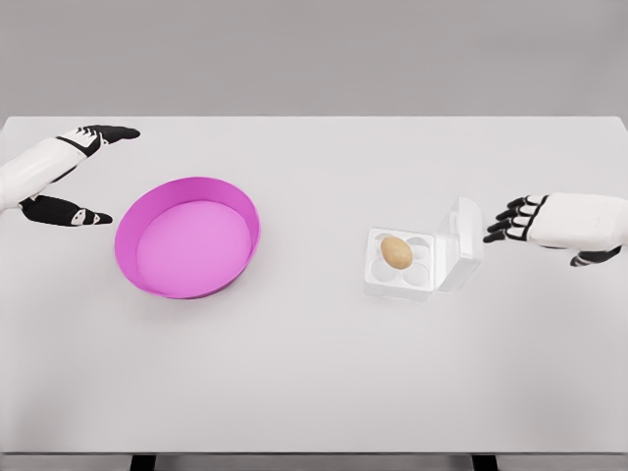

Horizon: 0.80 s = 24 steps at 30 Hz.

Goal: Pack egg into the box and close the box lid

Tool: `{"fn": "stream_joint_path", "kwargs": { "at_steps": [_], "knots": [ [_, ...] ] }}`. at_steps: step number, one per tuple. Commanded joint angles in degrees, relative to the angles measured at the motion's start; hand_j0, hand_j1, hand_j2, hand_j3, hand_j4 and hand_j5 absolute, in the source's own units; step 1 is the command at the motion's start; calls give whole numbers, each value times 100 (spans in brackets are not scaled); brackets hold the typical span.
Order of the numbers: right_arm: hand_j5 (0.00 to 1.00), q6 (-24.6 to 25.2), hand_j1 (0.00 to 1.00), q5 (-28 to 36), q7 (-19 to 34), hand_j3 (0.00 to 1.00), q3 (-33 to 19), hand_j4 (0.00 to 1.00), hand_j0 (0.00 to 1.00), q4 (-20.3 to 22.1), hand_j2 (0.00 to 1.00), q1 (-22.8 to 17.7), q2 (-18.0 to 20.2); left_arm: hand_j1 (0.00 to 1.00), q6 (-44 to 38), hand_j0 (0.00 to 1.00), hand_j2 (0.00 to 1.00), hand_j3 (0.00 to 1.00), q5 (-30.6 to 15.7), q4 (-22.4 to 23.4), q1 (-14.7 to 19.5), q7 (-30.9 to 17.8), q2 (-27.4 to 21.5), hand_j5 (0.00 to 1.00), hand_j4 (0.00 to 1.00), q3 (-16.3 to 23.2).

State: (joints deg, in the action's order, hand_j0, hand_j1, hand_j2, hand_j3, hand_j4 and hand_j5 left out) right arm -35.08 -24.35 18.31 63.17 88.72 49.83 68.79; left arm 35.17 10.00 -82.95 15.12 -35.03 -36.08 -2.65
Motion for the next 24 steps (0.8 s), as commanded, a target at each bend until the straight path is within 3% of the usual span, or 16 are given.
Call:
{"fn": "stream_joint_path", "kwargs": {
  "at_steps": [1,24],
  "knots": [
    [100,8,100,27,-3,100,-15,100,100,58,100,0,12,100,-17,100,100,100,-42,-2,0,3,-4,100,100,1],
    [100,8,100,9,6,100,-50,100,100,480,100,114,-15,100,-17,100,100,100,-42,-11,0,3,4,100,100,1]
  ]
}}
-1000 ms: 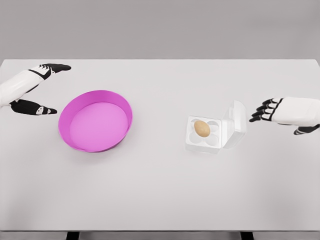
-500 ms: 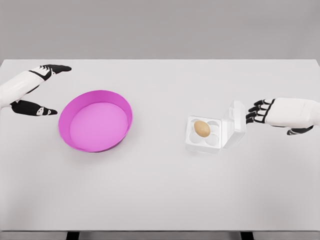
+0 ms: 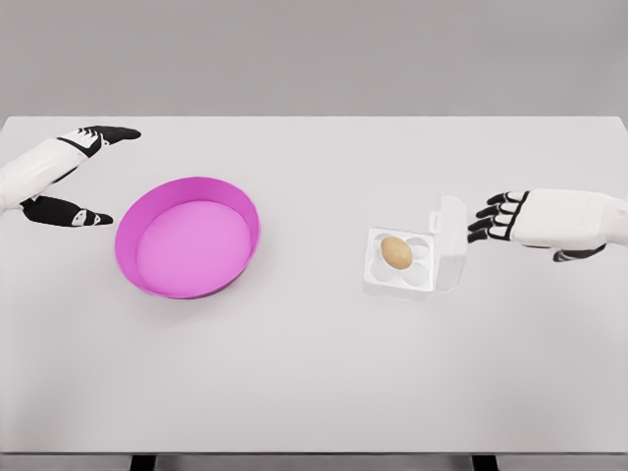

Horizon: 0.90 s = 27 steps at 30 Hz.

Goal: Pack egg into the box and close the box lid

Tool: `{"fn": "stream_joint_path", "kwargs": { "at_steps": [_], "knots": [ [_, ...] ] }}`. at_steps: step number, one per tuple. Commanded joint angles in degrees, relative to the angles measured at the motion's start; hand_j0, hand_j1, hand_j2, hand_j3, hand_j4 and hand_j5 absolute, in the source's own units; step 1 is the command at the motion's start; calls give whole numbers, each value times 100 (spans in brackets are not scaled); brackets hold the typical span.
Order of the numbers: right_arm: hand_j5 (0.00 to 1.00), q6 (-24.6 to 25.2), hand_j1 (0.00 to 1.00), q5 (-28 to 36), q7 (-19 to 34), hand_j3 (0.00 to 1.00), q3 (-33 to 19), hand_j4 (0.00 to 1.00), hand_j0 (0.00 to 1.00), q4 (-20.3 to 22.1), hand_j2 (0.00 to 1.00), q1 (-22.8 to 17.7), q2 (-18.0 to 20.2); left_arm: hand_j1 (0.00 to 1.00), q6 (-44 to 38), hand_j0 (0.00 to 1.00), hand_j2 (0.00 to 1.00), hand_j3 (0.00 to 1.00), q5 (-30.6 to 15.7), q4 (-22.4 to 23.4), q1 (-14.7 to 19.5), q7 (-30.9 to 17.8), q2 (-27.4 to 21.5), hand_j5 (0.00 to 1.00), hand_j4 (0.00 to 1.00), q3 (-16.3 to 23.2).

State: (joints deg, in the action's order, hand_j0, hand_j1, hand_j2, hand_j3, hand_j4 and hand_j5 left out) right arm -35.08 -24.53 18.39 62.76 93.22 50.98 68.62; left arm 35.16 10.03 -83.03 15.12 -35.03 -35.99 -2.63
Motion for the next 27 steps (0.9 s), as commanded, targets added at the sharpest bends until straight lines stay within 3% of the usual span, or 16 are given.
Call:
{"fn": "stream_joint_path", "kwargs": {
  "at_steps": [1,8,14,23,25,27],
  "knots": [
    [100,8,100,27,-2,100,-1,100,100,38,100,0,3,100,-16,100,100,100,-45,-3,0,3,-4,100,100,-1],
    [99,8,99,27,7,99,8,99,99,170,99,62,-15,100,-16,100,100,100,-45,-12,0,3,-4,100,100,-1],
    [99,8,99,-96,15,99,34,99,99,179,99,106,-323,100,-16,100,100,100,-36,-12,0,3,4,100,100,8],
    [100,8,100,-96,15,100,-1,100,100,170,100,202,-323,100,-16,100,100,100,-36,-12,0,3,13,100,100,8],
    [100,8,100,-70,-11,100,-18,100,100,65,100,264,-305,100,-16,100,100,100,-45,-20,-9,3,13,100,100,17],
    [100,8,100,1,-46,100,-141,100,100,-602,100,273,-270,100,-16,100,100,100,-45,-20,-9,3,13,100,100,17]
  ]
}}
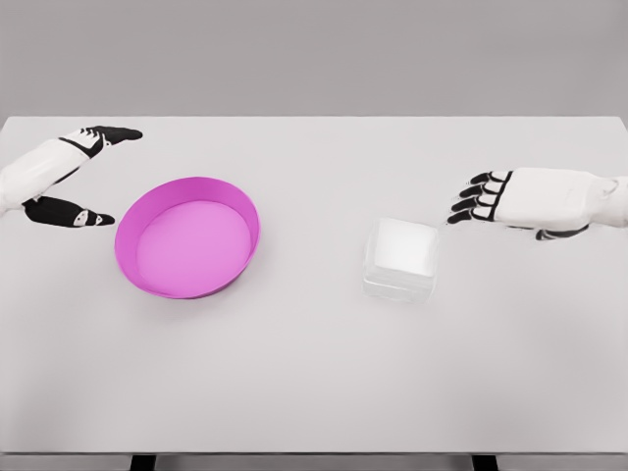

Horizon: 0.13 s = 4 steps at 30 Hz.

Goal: Pack egg into the box and close the box lid

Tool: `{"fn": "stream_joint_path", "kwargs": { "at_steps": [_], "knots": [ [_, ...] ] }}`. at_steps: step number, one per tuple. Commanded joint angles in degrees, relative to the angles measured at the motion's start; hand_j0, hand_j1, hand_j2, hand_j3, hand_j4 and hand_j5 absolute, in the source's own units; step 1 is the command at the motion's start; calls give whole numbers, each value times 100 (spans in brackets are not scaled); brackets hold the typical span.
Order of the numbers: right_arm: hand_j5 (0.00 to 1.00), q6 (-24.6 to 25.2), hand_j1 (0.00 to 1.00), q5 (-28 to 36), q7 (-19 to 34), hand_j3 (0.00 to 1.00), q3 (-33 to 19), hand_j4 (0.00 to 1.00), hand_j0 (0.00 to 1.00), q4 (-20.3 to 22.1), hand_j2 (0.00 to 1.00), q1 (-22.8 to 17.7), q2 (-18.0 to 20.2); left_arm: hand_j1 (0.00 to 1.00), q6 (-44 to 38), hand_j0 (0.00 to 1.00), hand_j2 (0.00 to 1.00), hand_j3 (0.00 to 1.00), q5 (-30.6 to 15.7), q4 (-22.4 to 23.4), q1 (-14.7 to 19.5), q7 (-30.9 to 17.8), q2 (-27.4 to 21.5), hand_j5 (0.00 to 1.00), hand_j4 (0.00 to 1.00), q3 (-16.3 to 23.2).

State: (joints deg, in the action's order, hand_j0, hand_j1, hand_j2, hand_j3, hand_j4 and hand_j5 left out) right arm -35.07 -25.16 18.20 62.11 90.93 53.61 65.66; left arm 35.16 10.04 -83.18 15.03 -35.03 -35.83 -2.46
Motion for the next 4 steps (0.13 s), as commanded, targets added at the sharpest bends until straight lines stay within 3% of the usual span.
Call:
{"fn": "stream_joint_path", "kwargs": {
  "at_steps": [1,4],
  "knots": [
    [100,7,100,81,-36,100,-76,100,100,-558,100,-9,17,100,-16,100,100,100,-46,-5,0,3,-2,100,100,9],
    [100,7,100,90,-36,100,-85,100,100,-691,100,-18,8,100,-16,100,100,100,-46,-14,0,3,-2,100,100,27]
  ]
}}
